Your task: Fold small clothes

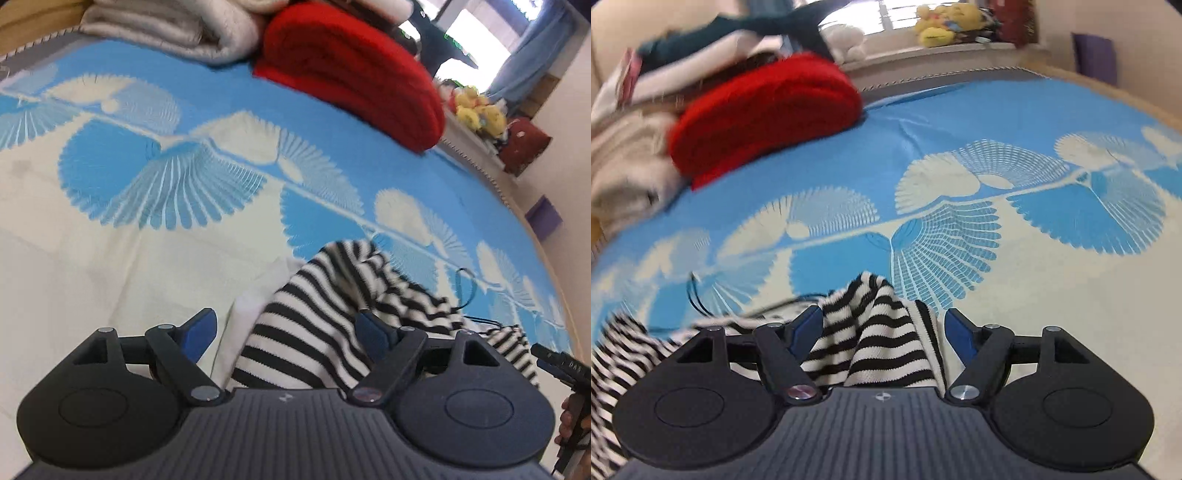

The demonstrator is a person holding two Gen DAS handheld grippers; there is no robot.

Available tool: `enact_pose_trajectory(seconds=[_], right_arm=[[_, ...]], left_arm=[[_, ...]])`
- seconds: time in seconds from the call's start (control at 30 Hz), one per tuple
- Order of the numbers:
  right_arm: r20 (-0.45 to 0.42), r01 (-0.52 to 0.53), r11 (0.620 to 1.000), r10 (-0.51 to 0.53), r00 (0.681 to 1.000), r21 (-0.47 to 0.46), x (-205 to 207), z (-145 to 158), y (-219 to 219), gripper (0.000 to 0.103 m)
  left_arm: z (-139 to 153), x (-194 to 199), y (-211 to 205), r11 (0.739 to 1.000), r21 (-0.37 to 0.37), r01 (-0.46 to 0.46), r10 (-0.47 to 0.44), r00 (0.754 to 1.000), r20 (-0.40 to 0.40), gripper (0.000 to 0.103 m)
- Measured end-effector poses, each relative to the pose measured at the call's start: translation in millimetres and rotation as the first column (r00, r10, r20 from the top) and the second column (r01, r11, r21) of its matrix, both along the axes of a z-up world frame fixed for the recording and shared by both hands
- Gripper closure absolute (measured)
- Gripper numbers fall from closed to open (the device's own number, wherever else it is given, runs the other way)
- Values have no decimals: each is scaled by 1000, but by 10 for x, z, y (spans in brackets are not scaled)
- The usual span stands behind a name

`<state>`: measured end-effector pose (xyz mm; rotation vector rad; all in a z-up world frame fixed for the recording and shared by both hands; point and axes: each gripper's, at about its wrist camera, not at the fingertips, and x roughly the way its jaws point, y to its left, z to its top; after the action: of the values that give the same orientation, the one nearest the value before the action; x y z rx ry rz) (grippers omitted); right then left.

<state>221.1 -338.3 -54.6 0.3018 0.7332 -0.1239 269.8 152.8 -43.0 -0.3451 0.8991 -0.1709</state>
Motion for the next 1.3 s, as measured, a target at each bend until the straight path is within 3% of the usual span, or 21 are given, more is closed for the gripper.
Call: enact_pose_trajectory(seconds=[0.07, 0.1, 0.13, 0.17, 0.3, 0.37, 0.43, 0.53, 0.6, 0.67, 0.73, 0.8, 0.93, 1.07, 1.17, 1.3], right_arm=[[-27, -15, 1000, 14, 1000, -22, 77, -102, 71, 32], [-42, -23, 999, 22, 999, -29, 103, -141, 102, 60], [-51, -26, 999, 24, 998, -34, 119, -156, 136, 100], [-52, -17, 999, 15, 999, -34, 146, -149, 161, 103], [71, 66, 996, -70, 995, 58, 37, 155, 122, 103], [134, 134, 990, -139, 981, 50, -18, 275, 6, 103], [117, 224, 974, -225, 967, 24, -2, 203, -176, 103], [6, 313, 950, -313, 950, 27, 54, -98, -374, 103], [10, 304, 952, -304, 953, 19, 65, -187, -341, 101], [20, 233, 971, -234, 972, 60, 84, -177, -297, 94], [22, 209, 973, -212, 977, 98, 71, -117, -297, 61], [41, 214, 968, -221, 974, 128, -16, 5, -312, 53], [85, 154, 970, -172, 981, 187, -347, 301, -385, 53], [68, 154, 976, -166, 984, 153, -850, 505, -390, 53], [34, 143, 981, -149, 988, 131, -1208, 545, -326, 53], [-67, 94, 988, -87, 994, 122, -1691, 331, -160, 54]], left_arm=[[-69, 34, -24, 1000, -24, 2, -2, 1000, -7, 18], [-76, 48, -53, 1000, -29, 5, -5, 1000, -3, 39], [-63, 73, -85, 999, -28, 20, -20, 1000, -1, 65], [-51, 110, -109, 999, -21, 28, -28, 1000, -10, 94], [55, 115, -18, 996, -30, -86, 86, 996, 11, 97], [38, 131, 74, 991, -31, -131, 131, 991, 7, 97], [5, 146, 134, 988, -49, -144, 143, 990, -7, 99], [-36, 168, 141, 991, -66, -120, 121, 993, 8, 98], [-45, 162, 145, 989, -75, -126, 127, 992, 16, 95], [-28, 143, 156, 989, -80, -125, 128, 991, 32, 79], [-4, 116, 180, 989, -84, -125, 128, 991, 37, 46], [35, 51, 221, 988, -76, -138, 140, 989, 35, 33], [138, -157, 246, 997, -30, -69, 71, 997, 42, 33], [288, -482, 151, 998, 52, 33, -37, 997, 74, 31], [383, -686, 77, 998, 63, 15, -19, 998, 68, 26], [450, -1042, 18, 998, 59, -10, 7, 999, 45, 20]])
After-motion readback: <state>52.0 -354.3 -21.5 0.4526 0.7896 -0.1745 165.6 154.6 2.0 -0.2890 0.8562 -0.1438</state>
